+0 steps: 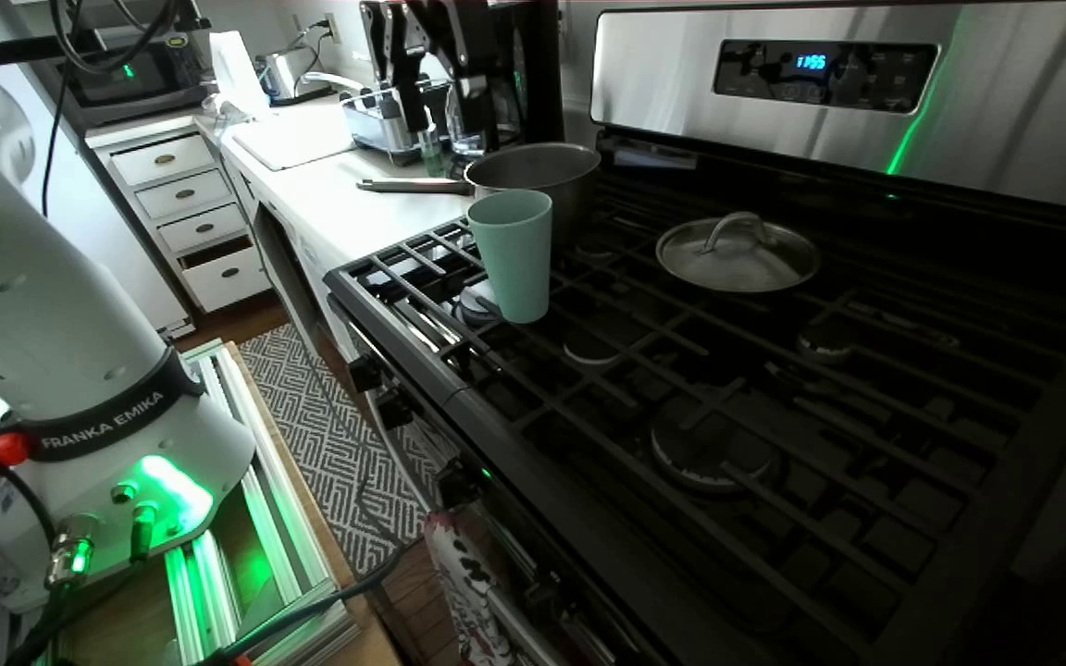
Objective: Put the cup in the silver pot
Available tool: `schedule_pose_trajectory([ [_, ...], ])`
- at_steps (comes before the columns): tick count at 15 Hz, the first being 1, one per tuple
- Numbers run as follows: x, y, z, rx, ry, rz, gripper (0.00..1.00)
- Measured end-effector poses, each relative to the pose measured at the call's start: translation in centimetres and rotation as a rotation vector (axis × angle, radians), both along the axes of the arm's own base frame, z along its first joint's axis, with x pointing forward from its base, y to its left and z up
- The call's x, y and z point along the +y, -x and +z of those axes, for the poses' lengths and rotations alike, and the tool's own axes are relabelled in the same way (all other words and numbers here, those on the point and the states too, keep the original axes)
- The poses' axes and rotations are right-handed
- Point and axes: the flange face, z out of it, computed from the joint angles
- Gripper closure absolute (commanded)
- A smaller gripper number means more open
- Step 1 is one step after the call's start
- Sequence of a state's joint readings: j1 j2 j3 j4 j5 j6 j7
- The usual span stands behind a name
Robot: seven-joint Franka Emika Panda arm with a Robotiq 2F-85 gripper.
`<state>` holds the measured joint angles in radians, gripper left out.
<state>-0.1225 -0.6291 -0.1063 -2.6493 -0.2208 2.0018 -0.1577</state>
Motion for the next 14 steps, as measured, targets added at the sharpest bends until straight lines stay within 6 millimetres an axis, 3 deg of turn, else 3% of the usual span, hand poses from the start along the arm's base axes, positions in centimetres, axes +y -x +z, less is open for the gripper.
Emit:
schedule_pose_trajectory([
  [6,1.0,-2.5,-1.8,-0.051,-0.020,-0.003,0.00],
  [14,2.8,-6.0,-6.1,0.045,-0.005,0.005,0.00],
])
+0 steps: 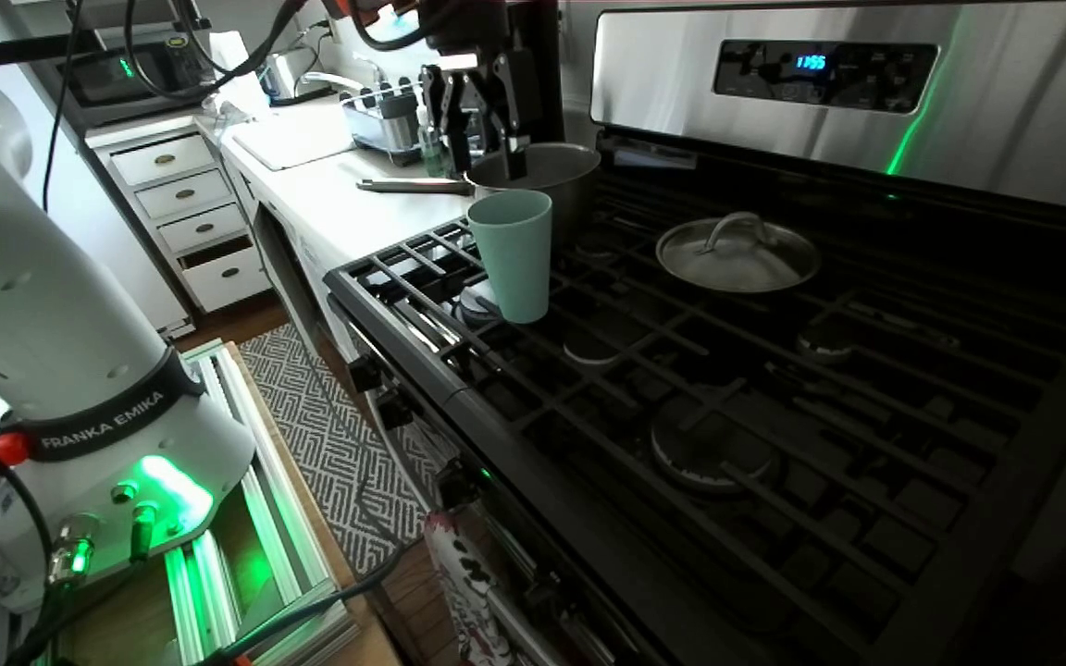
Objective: Put the cup in the silver pot
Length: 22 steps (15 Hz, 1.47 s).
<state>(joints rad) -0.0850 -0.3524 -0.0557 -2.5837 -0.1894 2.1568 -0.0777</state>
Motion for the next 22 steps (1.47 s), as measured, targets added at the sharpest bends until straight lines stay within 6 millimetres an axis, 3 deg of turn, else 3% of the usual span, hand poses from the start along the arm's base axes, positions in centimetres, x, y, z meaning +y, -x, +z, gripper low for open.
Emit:
schedule_pose_trajectory([
  [8,1.1,-0.3,-2.5,0.067,0.008,0.026,0.00],
  [19,-0.2,0.0,-3.0,0.115,0.020,0.237,0.00],
  [22,0.1,0.0,-3.2,0.126,0.020,0.276,0.09],
])
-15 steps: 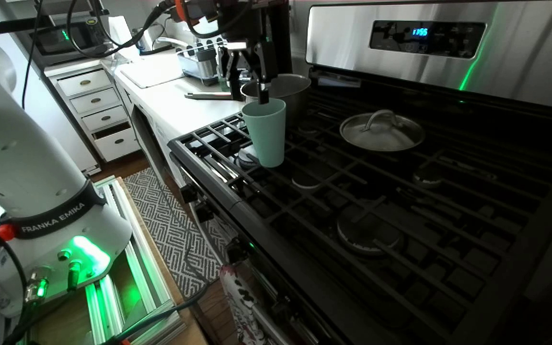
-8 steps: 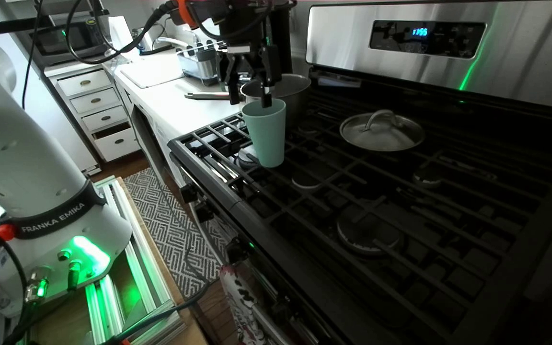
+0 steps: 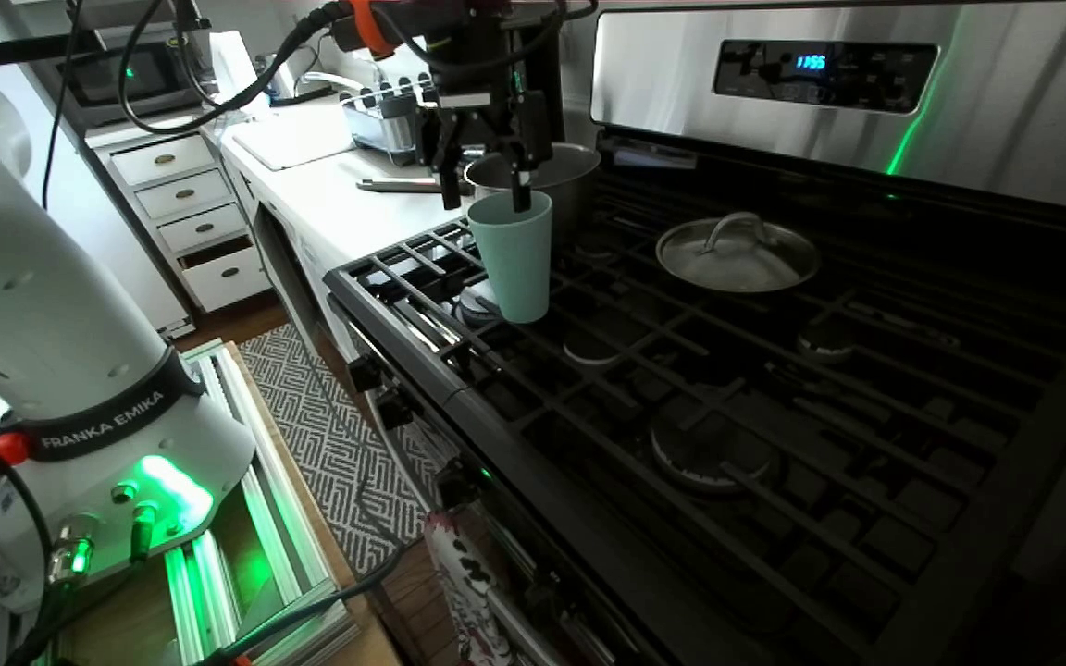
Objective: Put the cup in the silver pot
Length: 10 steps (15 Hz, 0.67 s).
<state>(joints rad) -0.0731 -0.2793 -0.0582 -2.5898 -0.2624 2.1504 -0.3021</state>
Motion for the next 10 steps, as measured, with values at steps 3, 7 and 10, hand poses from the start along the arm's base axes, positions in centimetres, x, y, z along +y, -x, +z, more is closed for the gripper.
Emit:
schedule_pose_trajectory([
  [3,0.4,0.0,-0.3,0.012,-0.001,0.028,0.31],
  [7,0.9,0.1,-1.0,0.030,0.001,0.045,0.64],
  [10,1.2,0.2,-1.6,0.044,0.000,0.053,0.84],
])
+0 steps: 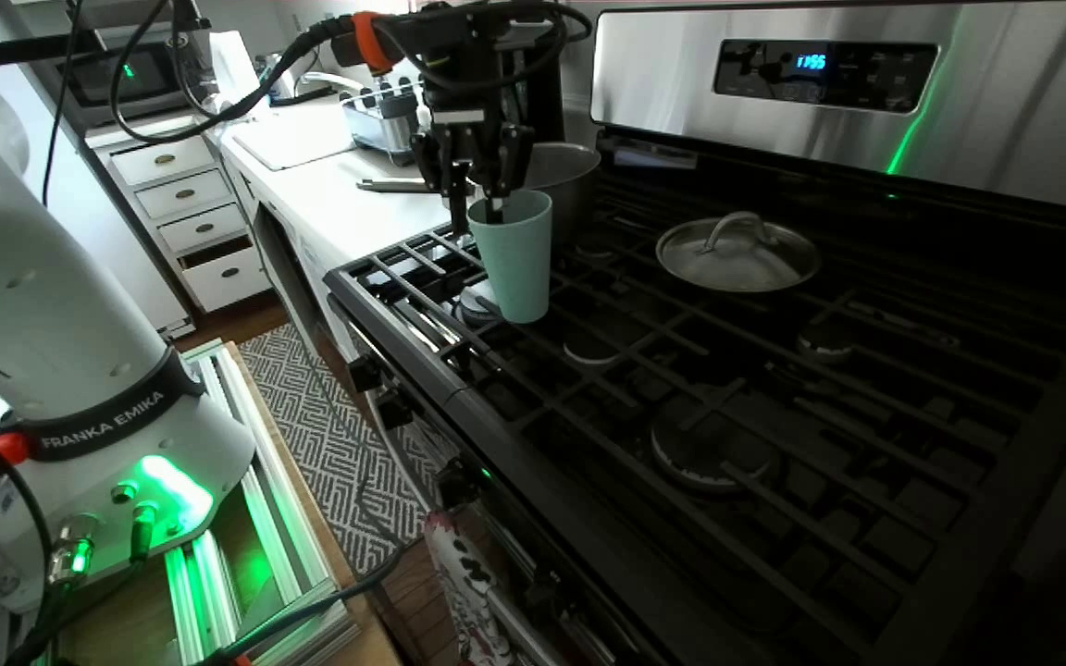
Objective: Put the cup in the silver pot
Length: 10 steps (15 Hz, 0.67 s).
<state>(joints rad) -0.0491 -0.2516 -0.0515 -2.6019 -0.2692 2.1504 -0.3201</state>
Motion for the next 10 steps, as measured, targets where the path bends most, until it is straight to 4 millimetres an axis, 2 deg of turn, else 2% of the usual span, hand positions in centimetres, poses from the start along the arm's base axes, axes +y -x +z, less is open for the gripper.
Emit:
schedule_pose_trajectory([
  [2,0.09,0.08,-0.18,0.005,0.000,0.002,0.98],
  [10,-0.08,0.04,0.36,-0.002,0.007,0.002,0.99],
])
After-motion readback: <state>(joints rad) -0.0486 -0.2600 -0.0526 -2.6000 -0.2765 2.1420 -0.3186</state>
